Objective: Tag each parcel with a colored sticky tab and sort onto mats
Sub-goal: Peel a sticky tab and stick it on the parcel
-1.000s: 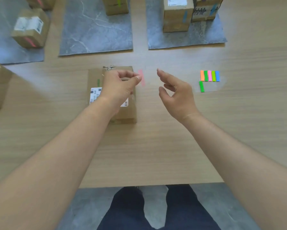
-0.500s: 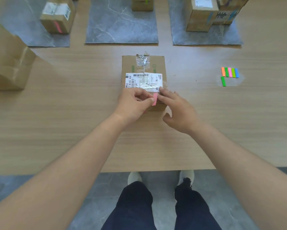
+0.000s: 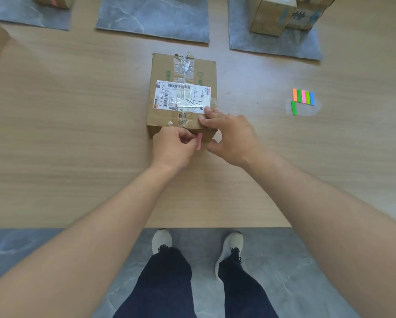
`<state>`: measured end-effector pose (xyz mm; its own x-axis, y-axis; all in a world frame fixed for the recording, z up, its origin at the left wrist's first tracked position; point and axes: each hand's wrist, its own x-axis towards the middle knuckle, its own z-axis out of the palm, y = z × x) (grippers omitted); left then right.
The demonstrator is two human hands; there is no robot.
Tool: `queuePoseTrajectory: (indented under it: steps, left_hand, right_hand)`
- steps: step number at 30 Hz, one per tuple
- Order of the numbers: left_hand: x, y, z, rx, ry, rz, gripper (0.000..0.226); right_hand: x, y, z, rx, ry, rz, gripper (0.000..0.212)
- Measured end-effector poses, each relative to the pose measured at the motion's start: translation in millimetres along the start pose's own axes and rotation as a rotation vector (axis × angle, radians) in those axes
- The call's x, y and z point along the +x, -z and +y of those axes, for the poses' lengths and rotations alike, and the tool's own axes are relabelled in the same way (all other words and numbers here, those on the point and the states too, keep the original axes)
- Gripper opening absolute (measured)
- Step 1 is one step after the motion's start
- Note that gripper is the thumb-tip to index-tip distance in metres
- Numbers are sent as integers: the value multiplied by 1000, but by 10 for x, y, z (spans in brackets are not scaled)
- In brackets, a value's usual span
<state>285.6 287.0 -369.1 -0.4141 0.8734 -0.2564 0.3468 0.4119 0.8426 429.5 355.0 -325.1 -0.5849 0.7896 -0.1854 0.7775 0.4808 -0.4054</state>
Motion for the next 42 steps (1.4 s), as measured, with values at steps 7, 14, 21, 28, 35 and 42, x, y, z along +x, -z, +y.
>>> queuePoseTrajectory:
  steps: [7,14,21,28,35,42]
  left_hand:
    - [-2,-57,-17,-17,4,41,18]
    - [8,-71,-41,-23,-20,65,12]
    - [58,-11,-181,-3,-49,66,6]
    - [41,378,-359,-35,-7,320,17]
    - [178,513,-430,-414,-15,533,20]
    - [215,494,-126,-667,180,159,26]
  right_hand:
    - [120,-33,35,-61,-2,75,33]
    - [144,-110,66,-90,-24,145,35]
    - [104,-413,131,-9,1,406,39]
    - [133,-781,148,-76,69,702,35]
    - [152,-904,157,-64,68,772,38]
    - [15,-596,-11,376,-49,532,54]
